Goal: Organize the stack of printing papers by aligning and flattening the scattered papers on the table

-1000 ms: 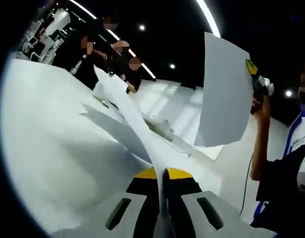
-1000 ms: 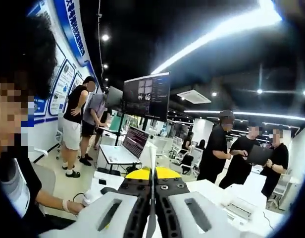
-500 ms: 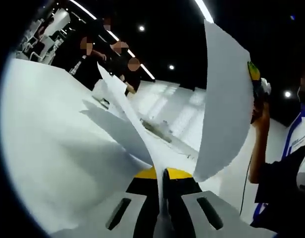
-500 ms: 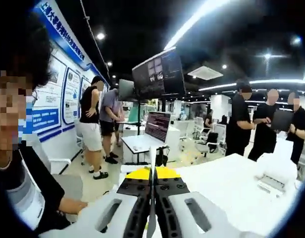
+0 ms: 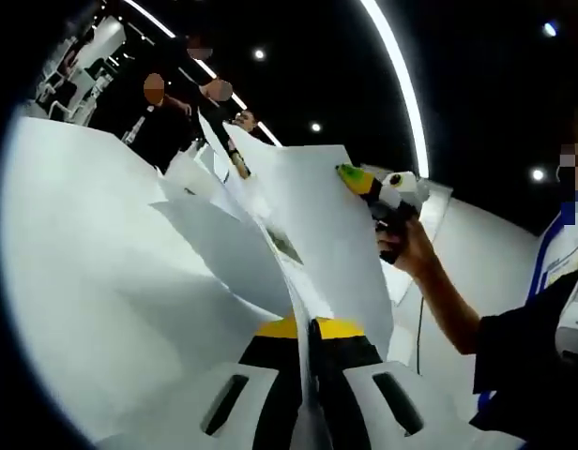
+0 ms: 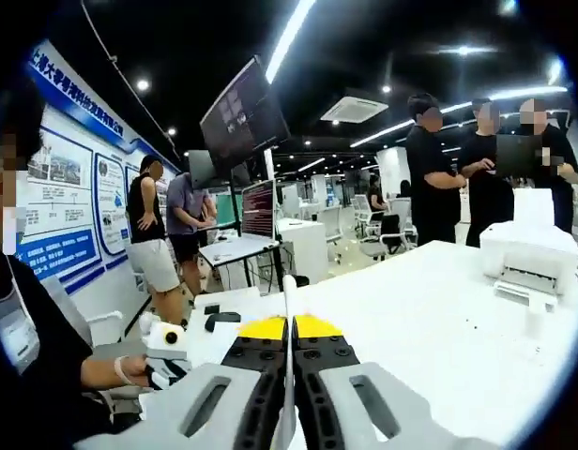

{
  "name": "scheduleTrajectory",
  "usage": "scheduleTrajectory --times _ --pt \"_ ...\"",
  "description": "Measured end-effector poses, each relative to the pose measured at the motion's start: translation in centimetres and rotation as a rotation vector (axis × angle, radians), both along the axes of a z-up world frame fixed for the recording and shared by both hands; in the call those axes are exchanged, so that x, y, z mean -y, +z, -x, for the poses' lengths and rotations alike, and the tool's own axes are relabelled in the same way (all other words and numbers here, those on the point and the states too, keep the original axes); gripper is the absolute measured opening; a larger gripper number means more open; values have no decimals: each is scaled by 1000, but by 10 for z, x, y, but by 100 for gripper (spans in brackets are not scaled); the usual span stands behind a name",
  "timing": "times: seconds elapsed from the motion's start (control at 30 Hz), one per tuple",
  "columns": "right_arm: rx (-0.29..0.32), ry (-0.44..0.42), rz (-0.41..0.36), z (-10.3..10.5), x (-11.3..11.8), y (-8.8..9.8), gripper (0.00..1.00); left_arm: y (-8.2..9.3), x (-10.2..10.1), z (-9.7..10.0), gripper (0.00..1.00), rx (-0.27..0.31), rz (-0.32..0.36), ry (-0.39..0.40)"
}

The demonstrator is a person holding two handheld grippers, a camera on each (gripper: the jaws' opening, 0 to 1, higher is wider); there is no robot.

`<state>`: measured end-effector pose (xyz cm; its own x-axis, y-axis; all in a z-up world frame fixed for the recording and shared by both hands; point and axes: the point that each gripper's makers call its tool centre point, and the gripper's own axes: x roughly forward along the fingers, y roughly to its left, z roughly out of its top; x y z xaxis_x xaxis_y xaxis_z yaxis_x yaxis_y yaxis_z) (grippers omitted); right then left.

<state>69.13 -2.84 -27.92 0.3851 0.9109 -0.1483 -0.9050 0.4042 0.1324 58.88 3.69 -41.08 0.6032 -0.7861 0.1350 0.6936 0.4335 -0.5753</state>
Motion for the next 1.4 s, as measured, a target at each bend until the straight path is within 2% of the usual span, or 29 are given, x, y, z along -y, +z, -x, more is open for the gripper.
scheduleTrajectory --times 0.07,0.27,0.43,0.57,0.87,1.03,1.13,1.23,1.3,1.37,1.4 --pt "11 -9 5 0 5 -6 0 0 -1 0 7 -1 1 0" --pt "-14 -42 -10 -2 11 -19 0 0 1 -3 8 -4 5 -4" --pt "7 -44 -9 -9 11 -17 0 -2 4 -3 10 -15 6 -13" --pt "10 -40 -16 -11 9 -15 0 0 5 -2 16 -34 29 -24" --pt "-15 8 -34 7 -14 -11 0 -2 8 -3 18 -49 16 -23" --pt "-29 55 -65 20 -33 -5 0 -3 10 -4 18 -51 18 -22" --pt "-4 73 -30 25 -41 -12 0 -5 12 -4 15 -53 11 -22" --pt "5 87 -24 26 -42 -18 0 -5 11 -5 8 -37 2 -13" --pt "10 84 -19 22 -38 -23 0 -4 11 -4 7 -37 7 -14" --pt "-40 75 -35 19 -32 -27 0 -5 12 -3 7 -36 5 -21" --pt "-36 70 -38 17 -29 -29 0 -5 12 -3 7 -36 4 -23"
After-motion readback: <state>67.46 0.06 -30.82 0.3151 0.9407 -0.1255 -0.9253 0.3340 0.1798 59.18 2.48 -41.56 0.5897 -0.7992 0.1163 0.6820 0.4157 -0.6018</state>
